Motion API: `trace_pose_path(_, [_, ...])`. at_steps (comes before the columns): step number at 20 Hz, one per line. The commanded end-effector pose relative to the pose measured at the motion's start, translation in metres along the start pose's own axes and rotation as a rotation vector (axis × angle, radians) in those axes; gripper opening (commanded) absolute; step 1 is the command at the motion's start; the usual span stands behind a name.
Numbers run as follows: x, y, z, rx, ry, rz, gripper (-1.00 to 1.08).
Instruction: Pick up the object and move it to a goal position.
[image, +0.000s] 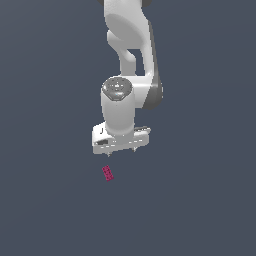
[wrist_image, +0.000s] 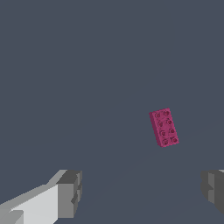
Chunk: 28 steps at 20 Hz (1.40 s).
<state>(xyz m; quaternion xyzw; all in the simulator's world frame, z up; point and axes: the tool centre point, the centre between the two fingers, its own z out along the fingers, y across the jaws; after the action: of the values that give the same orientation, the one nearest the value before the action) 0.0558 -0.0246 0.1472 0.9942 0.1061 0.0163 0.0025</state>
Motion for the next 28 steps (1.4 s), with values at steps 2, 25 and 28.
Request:
trace_pose_path(2, [0.008,0.019,0.021,0.001,-0.009,-0.073,1.00])
trace_pose_path(25, [0.020,0.073,0.087,0.013,-0.031,-0.276,1.00])
trace_pose_path(28, [0.019,0.073,0.096,0.013,-0.031,-0.277,1.00])
